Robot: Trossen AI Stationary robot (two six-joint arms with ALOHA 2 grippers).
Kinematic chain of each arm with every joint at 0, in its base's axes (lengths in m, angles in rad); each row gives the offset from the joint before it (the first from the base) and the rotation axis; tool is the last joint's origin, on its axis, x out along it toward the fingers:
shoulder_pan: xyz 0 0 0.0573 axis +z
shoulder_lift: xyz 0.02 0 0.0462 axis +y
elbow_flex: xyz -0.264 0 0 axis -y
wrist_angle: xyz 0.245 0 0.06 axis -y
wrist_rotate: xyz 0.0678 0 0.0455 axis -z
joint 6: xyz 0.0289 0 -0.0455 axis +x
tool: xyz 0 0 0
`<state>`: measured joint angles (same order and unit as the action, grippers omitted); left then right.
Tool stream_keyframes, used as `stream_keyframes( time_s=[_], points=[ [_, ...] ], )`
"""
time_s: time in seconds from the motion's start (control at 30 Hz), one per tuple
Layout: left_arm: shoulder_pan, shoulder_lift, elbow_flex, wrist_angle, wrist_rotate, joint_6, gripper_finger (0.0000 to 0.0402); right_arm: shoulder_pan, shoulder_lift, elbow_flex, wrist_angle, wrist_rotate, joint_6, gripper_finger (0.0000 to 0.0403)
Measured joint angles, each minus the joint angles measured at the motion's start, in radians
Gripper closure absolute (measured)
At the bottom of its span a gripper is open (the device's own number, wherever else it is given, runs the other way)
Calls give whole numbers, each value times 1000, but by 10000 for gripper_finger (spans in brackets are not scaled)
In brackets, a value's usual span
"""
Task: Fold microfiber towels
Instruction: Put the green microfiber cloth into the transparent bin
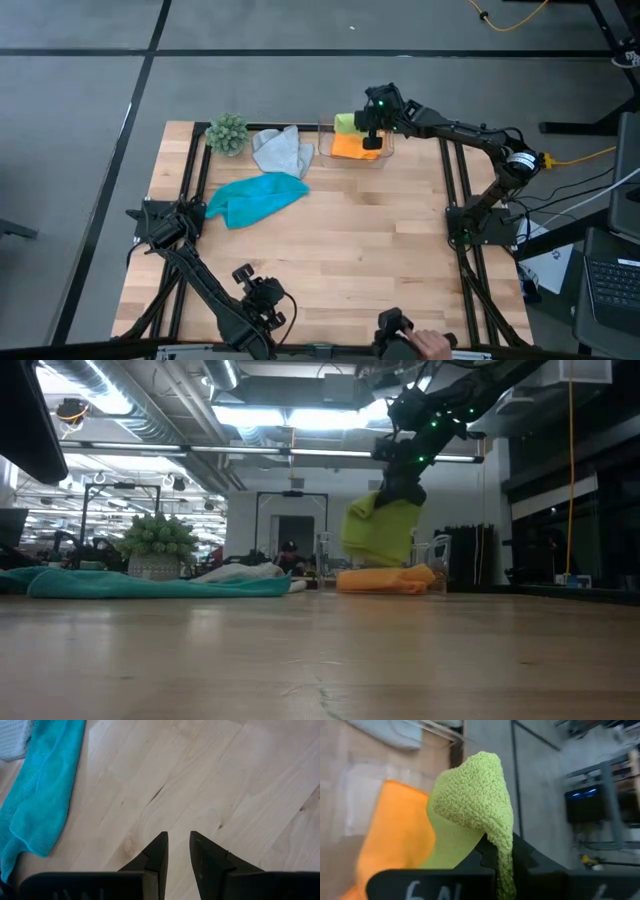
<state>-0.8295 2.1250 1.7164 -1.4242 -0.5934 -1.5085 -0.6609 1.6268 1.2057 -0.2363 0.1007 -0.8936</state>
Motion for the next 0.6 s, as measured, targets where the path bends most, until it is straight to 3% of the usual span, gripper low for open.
stream_keyframes(
  time_s=[0.23,0.4,0.6],
  points=[
    [0,0,0,0,0,0,330,0,0,0,2,29,-76,389],
    [0,0,0,0,0,0,330,0,22,1,-33,-45,13,389],
    [0,0,0,0,0,0,330,12,96,1,-45,-49,82,390]
  ],
)
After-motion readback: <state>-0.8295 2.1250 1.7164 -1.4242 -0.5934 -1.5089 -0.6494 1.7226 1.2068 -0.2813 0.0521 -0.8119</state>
